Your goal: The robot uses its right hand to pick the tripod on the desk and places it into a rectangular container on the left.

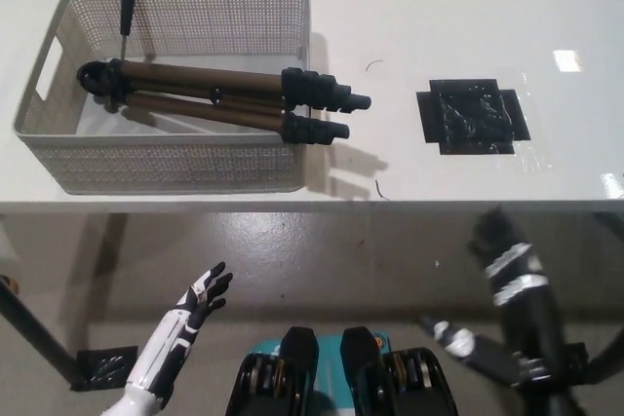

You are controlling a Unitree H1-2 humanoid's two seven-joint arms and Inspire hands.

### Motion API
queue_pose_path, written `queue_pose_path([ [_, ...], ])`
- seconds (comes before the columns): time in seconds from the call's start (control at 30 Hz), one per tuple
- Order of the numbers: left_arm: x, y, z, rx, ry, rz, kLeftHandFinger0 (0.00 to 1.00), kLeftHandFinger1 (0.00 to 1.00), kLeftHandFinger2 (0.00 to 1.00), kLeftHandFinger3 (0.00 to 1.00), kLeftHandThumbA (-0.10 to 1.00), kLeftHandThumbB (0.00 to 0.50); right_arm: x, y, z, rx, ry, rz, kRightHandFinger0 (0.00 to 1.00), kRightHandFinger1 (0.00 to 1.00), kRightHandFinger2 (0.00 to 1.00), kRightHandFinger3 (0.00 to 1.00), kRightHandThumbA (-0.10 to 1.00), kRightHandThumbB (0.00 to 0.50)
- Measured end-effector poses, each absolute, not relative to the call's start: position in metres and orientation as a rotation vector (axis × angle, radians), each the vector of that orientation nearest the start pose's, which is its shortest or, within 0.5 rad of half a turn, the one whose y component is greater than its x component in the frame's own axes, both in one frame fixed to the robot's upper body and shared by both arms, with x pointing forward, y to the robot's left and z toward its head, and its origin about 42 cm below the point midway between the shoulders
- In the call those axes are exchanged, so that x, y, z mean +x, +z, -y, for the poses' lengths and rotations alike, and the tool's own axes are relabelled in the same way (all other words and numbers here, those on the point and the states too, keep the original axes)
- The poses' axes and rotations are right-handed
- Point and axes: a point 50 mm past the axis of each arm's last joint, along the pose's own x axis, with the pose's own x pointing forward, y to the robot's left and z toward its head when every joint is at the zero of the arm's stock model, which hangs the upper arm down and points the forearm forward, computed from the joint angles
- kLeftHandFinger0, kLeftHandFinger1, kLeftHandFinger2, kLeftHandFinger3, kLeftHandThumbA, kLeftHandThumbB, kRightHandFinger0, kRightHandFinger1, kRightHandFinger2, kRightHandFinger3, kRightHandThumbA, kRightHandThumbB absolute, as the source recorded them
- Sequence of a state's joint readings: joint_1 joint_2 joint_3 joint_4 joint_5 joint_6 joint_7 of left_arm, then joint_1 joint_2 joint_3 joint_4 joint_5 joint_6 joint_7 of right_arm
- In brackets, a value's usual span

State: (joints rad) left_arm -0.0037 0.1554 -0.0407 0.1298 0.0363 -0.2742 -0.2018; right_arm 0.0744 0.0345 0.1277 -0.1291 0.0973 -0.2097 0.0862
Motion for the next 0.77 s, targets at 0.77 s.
queue_pose_path([
  [0.77,0.284,0.083,-0.244,0.193,-0.252,0.137,1.0,1.0,1.0,1.0,1.0,0.208,0.278,0.055,0.166,0.094,0.258,0.067,0.99,1.0,1.0,1.0,0.96,0.172],
])
